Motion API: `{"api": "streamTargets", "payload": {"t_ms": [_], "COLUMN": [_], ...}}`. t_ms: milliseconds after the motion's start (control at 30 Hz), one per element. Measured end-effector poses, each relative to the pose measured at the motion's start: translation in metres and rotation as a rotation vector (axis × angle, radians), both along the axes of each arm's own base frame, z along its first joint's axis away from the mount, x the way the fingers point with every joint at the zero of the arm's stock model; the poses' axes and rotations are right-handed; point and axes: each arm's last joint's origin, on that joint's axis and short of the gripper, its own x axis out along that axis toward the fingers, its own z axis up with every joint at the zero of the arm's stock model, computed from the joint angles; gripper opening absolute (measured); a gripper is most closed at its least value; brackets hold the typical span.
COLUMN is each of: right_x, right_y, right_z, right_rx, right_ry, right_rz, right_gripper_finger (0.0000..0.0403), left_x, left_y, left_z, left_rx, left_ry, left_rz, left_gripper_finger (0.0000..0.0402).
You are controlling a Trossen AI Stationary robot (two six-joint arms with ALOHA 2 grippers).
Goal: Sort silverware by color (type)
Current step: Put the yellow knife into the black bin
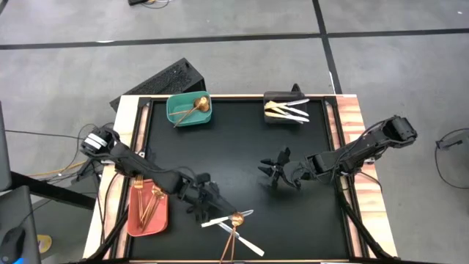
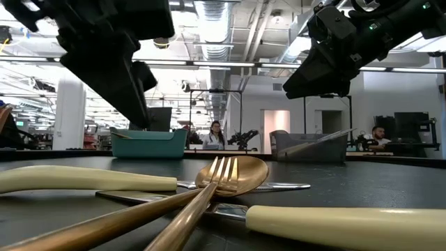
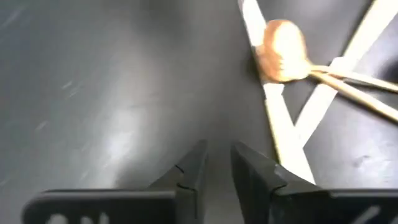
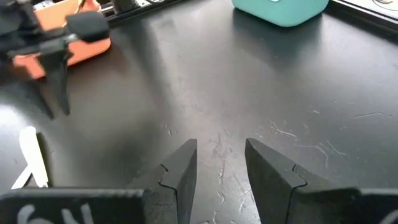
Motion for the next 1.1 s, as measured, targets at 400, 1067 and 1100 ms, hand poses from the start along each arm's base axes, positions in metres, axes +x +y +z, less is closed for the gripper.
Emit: {"api": "streamTargets", "payload": {"t_ms": [400, 1067, 1100], "right_x": [0.0, 0.0, 0.0], "right_y": [0.001, 0.001, 0.001], "right_z": [0.0, 0.0, 0.0], "right_rx": [0.002, 0.016, 0.016], "right_ry": [-0.001, -0.005, -0.005], "right_rz": [0.008, 0.0, -0.001], "right_gripper_finger": [0.0155, 0.0155, 0.0155], "left_x": [0.015, 0.022, 0.022], "left_y": [-0.033, -0.034, -0.033], "left_z": [-0.043, -0.048, -0.048], "left_rx": [0.02, -0.002, 0.0], "left_ry": [-0.054, -0.095, -0.093], "left_rz": [-0.208, -0.175, -0.151], "left_gripper_finger": [0.0126, 0.0119, 0.0119]}}
